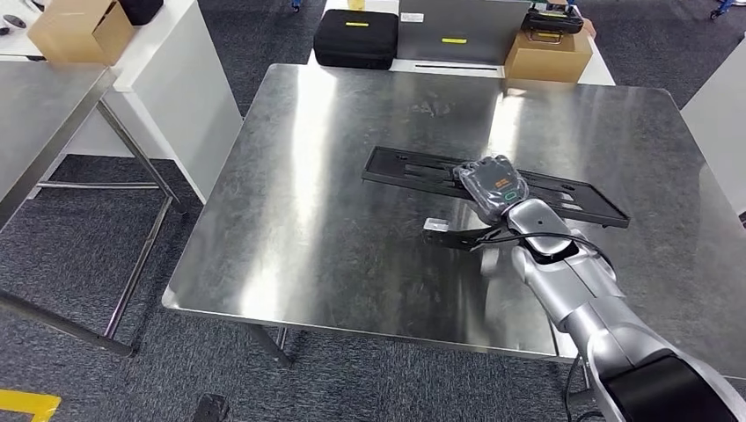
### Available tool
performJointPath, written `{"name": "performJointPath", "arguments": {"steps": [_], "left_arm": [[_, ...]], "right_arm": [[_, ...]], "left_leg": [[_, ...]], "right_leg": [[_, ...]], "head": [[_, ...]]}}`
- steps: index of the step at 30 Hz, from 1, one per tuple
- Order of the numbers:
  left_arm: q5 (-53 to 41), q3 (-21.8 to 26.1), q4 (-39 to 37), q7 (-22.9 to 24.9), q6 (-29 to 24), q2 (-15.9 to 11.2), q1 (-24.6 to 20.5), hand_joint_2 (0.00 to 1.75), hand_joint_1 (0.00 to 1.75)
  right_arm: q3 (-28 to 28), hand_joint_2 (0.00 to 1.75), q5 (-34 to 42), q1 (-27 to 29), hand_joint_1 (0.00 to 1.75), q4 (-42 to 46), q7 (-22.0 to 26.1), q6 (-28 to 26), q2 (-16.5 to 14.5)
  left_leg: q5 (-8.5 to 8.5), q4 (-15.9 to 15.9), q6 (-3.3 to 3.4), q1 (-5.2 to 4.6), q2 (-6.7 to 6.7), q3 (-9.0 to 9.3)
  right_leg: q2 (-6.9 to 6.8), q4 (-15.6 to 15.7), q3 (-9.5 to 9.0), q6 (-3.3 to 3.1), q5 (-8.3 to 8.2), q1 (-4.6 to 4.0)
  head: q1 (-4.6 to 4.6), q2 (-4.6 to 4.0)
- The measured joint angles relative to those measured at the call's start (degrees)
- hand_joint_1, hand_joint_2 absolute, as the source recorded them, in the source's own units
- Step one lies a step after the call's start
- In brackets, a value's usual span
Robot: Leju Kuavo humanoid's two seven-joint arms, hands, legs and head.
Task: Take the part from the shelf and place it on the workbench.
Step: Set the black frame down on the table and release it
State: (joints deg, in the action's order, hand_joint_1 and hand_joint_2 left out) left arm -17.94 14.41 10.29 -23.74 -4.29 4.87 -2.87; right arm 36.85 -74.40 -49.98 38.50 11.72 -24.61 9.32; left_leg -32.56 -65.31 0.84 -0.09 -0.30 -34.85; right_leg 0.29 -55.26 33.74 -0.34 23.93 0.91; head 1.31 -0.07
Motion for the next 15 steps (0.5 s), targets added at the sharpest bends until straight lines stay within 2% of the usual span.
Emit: {"name": "performJointPath", "arguments": {"steps": [1, 2, 3, 4, 5, 6, 7, 8, 9, 12, 13, 15], "left_arm": [[-0.02, -0.01, -0.01, -0.02, -0.02, 0.00, 0.06, 1.75, 0.00], [-0.05, -0.01, -0.01, -0.07, -0.08, -0.01, 0.13, 1.75, 0.00], [-0.11, -0.01, -0.02, -0.23, -0.23, -0.01, 0.21, 1.75, 0.00], [-0.30, -0.01, -0.02, -0.62, -0.55, -0.02, 0.26, 1.75, 0.00], [-0.63, -0.01, -0.01, -1.37, -1.06, -0.03, 0.30, 1.75, 0.00], [-1.08, -0.01, -0.01, -2.51, -1.80, -0.03, 0.38, 1.75, 0.00], [-1.57, -0.02, -0.02, -4.05, -2.90, -0.03, 0.45, 1.75, 0.00], [-1.98, -0.04, -0.04, -5.70, -4.28, 0.02, 0.51, 1.75, 0.00], [-2.25, -0.05, -0.05, -7.20, -5.81, 0.15, 0.54, 1.75, 0.00], [-2.02, -0.01, -0.07, -9.46, -8.15, 0.55, 0.48, 1.75, 0.00], [-1.53, 0.16, -0.07, -9.78, -7.88, 0.57, 0.46, 1.31, 0.00], [-0.16, 0.80, -0.07, -10.35, -6.53, 0.66, 0.39, 0.44, 0.00]], "right_arm": [[0.02, 1.75, -0.04, 0.09, 1.62, -0.06, 0.04, 0.01, -0.08], [0.04, 1.75, -0.09, 0.24, 1.62, -0.15, 0.09, 0.01, -0.16], [0.05, 1.75, -0.16, 0.41, 1.62, -0.28, 0.14, 0.01, -0.21], [0.04, 1.75, -0.24, 0.56, 1.62, -0.40, 0.15, 0.00, -0.26], [0.04, 1.75, -0.37, 0.64, 1.62, -0.50, 0.15, -0.01, -0.29], [0.03, 1.75, -0.51, 0.71, 1.62, -0.58, 0.15, -0.02, -0.32], [0.02, 1.75, -0.67, 0.68, 1.62, -0.67, 0.18, -0.07, -0.34], [0.00, 1.75, -0.84, 0.67, 1.62, -0.73, 0.22, -0.13, -0.34], [-0.03, 1.75, -1.00, 0.72, 1.62, -0.79, 0.28, -0.20, -0.26], [-0.24, 0.44, -1.36, 1.06, 0.41, -0.90, 0.51, -0.39, 0.12], [-0.30, 0.00, -1.52, 1.12, 0.00, -0.93, 0.58, -0.44, 0.16], [-0.33, 0.00, -1.99, 1.07, 0.00, -1.01, 0.68, -0.55, 0.10]], "left_leg": [[-0.89, -3.98, -0.41, 0.30, 0.02, -2.76], [-1.07, -7.07, -0.74, 0.57, 0.04, -5.33], [-0.10, -8.39, -0.97, 0.80, 0.08, -7.19], [2.21, -7.16, -1.03, 0.98, 0.11, -7.83], [5.44, -3.96, -0.96, 1.10, 0.13, -7.49], [8.75, 0.04, -0.72, 1.14, 0.12, -6.61], [11.12, 3.44, -0.38, 1.02, 0.09, -5.55], [12.22, 5.81, -0.01, 0.85, 0.07, -4.67], [12.27, 7.04, 0.22, 0.68, 0.03, -4.14], [11.45, 7.98, 0.40, 0.20, -0.26, -3.77], [11.34, 7.97, 0.57, 0.01, -0.39, -3.80], [11.07, 7.99, 0.98, -0.25, -0.54, -3.81]], "right_leg": [[0.03, 0.00, -0.52, -0.13, 0.48, 0.00], [0.08, -0.01, -1.11, -0.13, 1.03, 0.01], [0.13, -0.03, -1.84, -0.03, 1.61, 0.02], [0.18, -0.04, -2.70, 0.13, 2.22, 0.05], [0.22, -0.05, -3.63, 0.33, 2.86, 0.08], [0.25, -0.03, -4.35, 0.58, 3.53, 0.11], [0.32, -0.03, -4.89, 0.91, 4.14, -0.06], [0.37, -0.04, -5.12, 1.23, 4.58, -0.17], [0.41, -0.24, -5.05, 1.49, 4.85, -0.39], [0.39, -0.53, -4.78, 1.77, 4.94, -0.74], [0.33, -0.27, -4.83, 1.92, 5.01, -0.70], [0.19, 0.21, -5.06, 2.31, 5.27, -0.61]], "head": [[0.02, 0.00], [0.00, 0.00], [0.02, 0.00], [0.02, 0.00], [0.02, 0.00], [0.01, 0.00], [-0.08, 0.00], [-0.09, 0.00], [-0.07, 0.01], [0.10, 0.01], [0.09, 0.01], [0.09, 0.01]]}}
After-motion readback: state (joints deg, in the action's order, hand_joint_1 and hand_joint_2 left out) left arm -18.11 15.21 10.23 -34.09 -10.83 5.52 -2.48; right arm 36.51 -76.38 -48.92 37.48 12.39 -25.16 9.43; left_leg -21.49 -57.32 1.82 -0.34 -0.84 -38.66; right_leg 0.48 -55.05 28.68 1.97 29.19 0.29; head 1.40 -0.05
